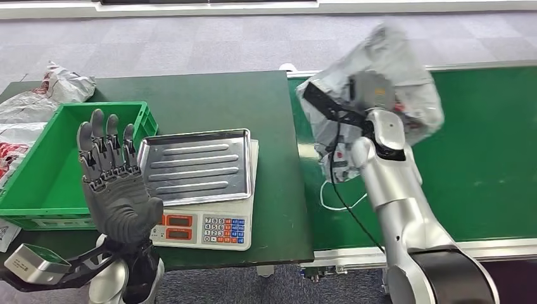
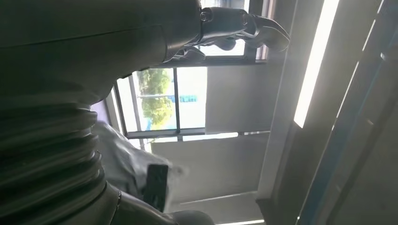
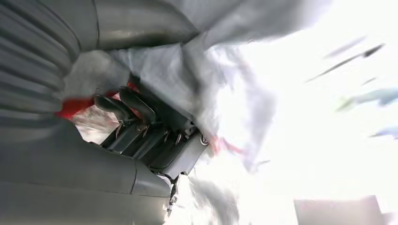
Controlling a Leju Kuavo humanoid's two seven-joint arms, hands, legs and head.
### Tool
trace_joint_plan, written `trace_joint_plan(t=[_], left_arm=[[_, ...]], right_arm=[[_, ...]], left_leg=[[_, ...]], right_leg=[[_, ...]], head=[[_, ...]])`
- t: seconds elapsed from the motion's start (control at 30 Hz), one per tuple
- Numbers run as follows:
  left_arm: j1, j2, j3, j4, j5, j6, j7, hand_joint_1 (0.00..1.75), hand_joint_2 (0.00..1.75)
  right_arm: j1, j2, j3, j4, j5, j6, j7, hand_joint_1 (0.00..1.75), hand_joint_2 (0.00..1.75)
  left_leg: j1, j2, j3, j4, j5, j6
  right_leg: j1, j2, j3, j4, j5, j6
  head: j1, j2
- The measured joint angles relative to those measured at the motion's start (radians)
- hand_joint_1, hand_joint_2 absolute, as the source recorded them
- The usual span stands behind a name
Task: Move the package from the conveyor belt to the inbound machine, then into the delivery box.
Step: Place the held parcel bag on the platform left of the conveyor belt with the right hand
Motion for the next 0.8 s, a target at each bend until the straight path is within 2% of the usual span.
trace_joint_plan(t=[0.07,0.1,0.13,0.17,0.27,0.43,0.63,0.8], left_arm=[[-0.026,-0.002,-0.003,0.025,0.007,-0.031,0.0,0.0,1.75],[-0.037,-0.004,-0.006,0.04,0.009,-0.046,0.0,0.0,1.75],[-0.046,-0.006,-0.01,0.054,0.009,-0.057,0.0,0.0,1.75],[-0.053,-0.008,-0.013,0.065,0.008,-0.064,0.0,0.0,1.75],[-0.063,-0.013,-0.019,0.088,0.004,-0.075,0.0,0.0,1.75],[-0.064,-0.017,-0.02,0.106,0.0,-0.077,0.0,0.0,1.75],[-0.062,-0.017,-0.02,0.11,-0.016,-0.078,0.0,0.0,1.75],[-0.054,-0.017,-0.02,0.105,-0.028,-0.074,0.0,0.0,1.75]], right_arm=[[-0.031,0.059,0.017,0.056,-0.183,0.151,-0.274,1.75,1.75],[-0.04,0.086,0.04,0.07,-0.297,0.23,-0.384,1.75,1.75],[-0.045,0.108,0.074,0.075,-0.411,0.303,-0.454,1.75,1.75],[-0.047,0.126,0.114,0.073,-0.507,0.361,-0.489,1.75,1.75],[-0.048,0.16,0.235,0.046,-0.681,0.463,-0.504,1.75,1.75],[-0.048,0.175,0.35,0.006,-0.75,0.5,-0.504,1.75,1.75],[-0.048,0.175,0.441,-0.008,-0.798,0.478,-0.503,1.75,1.75],[-0.048,0.179,0.466,0.002,-0.785,0.401,-0.483,1.75,1.75]], left_leg=[[0.001,-0.003,0.002,0.0,0.003,-0.002],[0.002,-0.005,0.001,0.0,0.004,-0.003],[0.002,-0.007,0.0,0.0,0.004,-0.003],[0.003,-0.008,0.0,0.0,0.004,-0.004],[0.003,-0.008,-0.001,0.0,0.004,-0.004],[0.003,-0.008,-0.001,0.0,0.003,-0.003],[0.002,-0.008,-0.001,0.0,0.004,-0.003],[0.002,-0.008,-0.001,0.0,0.004,-0.003]], right_leg=[[0.001,-0.002,-0.002,0.0,0.001,-0.001],[0.002,-0.004,-0.002,0.0,0.002,-0.001],[0.003,-0.005,-0.003,0.0,0.001,-0.001],[0.003,-0.005,-0.003,0.001,0.001,-0.002],[0.004,-0.006,-0.003,0.001,0.0,-0.003],[0.003,-0.006,-0.003,0.0,0.0,-0.003],[0.002,-0.006,-0.002,0.0,0.001,-0.002],[0.002,-0.007,-0.002,0.0,0.001,-0.002]], head=[[0.0,0.0],[0.0,0.0],[0.0,0.0],[0.0,0.0],[0.0,0.0],[0.0,0.0],[0.0,0.0],[0.0,0.0]])
